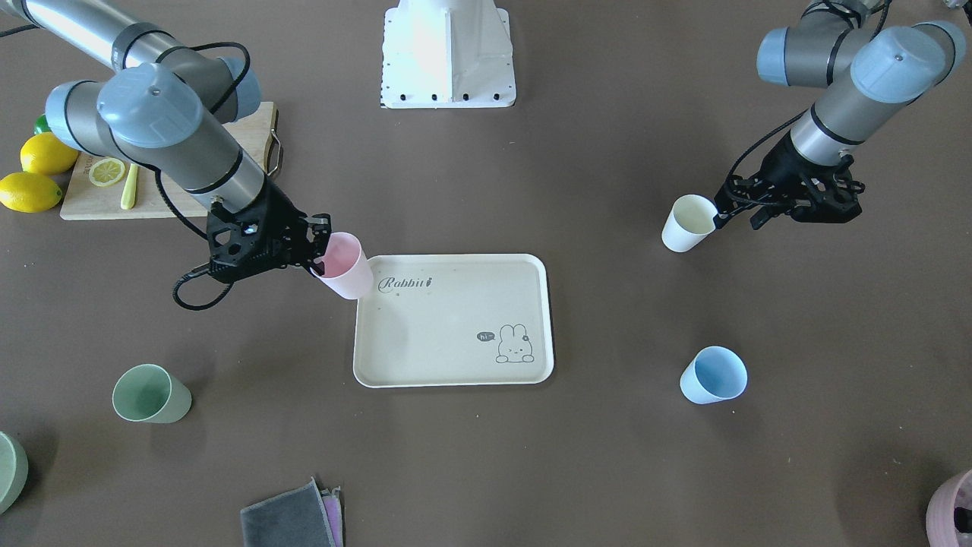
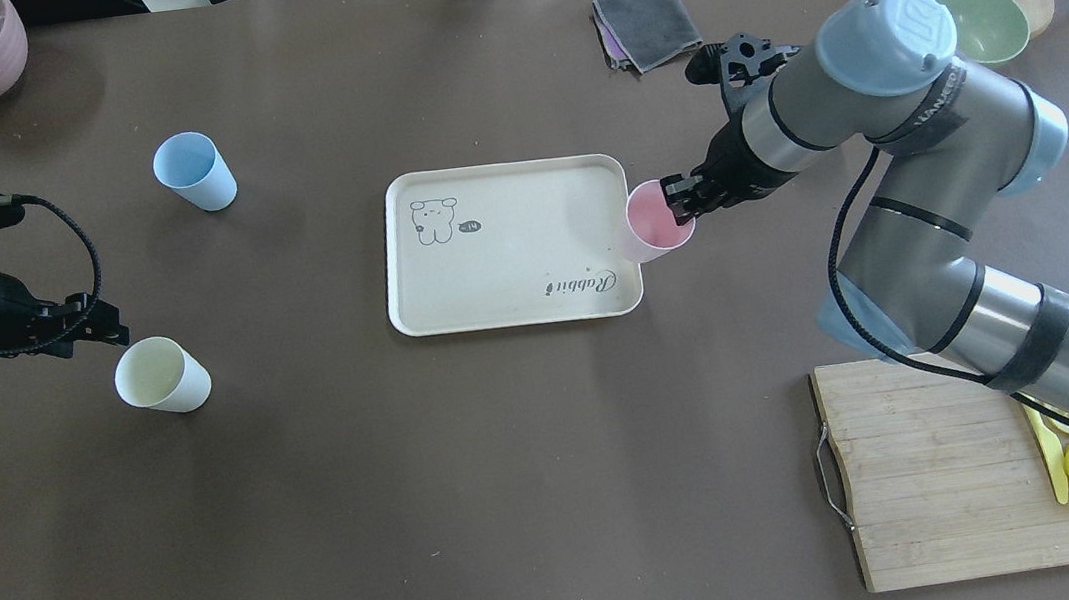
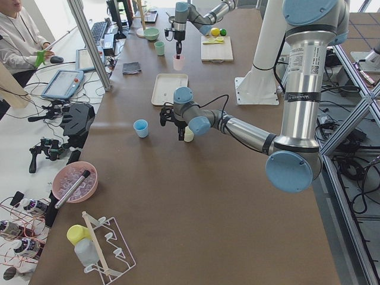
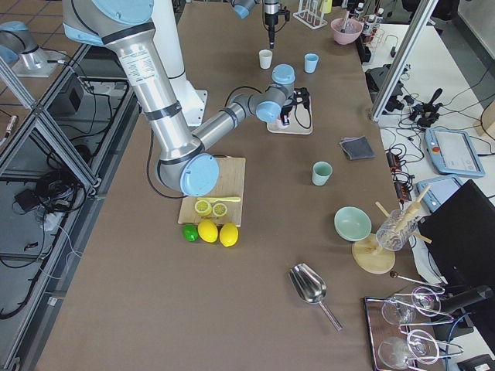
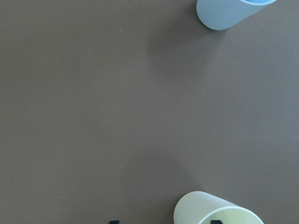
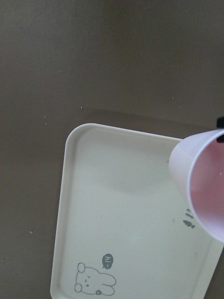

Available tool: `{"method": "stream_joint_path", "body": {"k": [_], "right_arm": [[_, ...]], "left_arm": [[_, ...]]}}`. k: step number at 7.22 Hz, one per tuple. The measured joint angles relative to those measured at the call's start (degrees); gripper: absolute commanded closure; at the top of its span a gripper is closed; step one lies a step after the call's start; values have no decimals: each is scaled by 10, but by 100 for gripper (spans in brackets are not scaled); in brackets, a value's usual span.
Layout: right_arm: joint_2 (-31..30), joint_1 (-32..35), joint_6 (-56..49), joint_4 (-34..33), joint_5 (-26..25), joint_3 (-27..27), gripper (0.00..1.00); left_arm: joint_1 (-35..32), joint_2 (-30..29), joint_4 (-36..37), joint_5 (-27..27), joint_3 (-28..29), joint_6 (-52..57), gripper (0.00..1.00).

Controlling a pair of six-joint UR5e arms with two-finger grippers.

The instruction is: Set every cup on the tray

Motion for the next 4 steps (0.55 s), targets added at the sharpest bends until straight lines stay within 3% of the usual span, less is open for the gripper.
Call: {"method": "stream_joint_path", "body": {"k": [1,4], "right_arm": [[18,-13,10,0,-16,-17,100],[57,-30,20,4,-32,-65,100]], "left_arm": [[13,-6,0,7,2,-6,37],[50,-8,0,43,2,-10,100]]}}
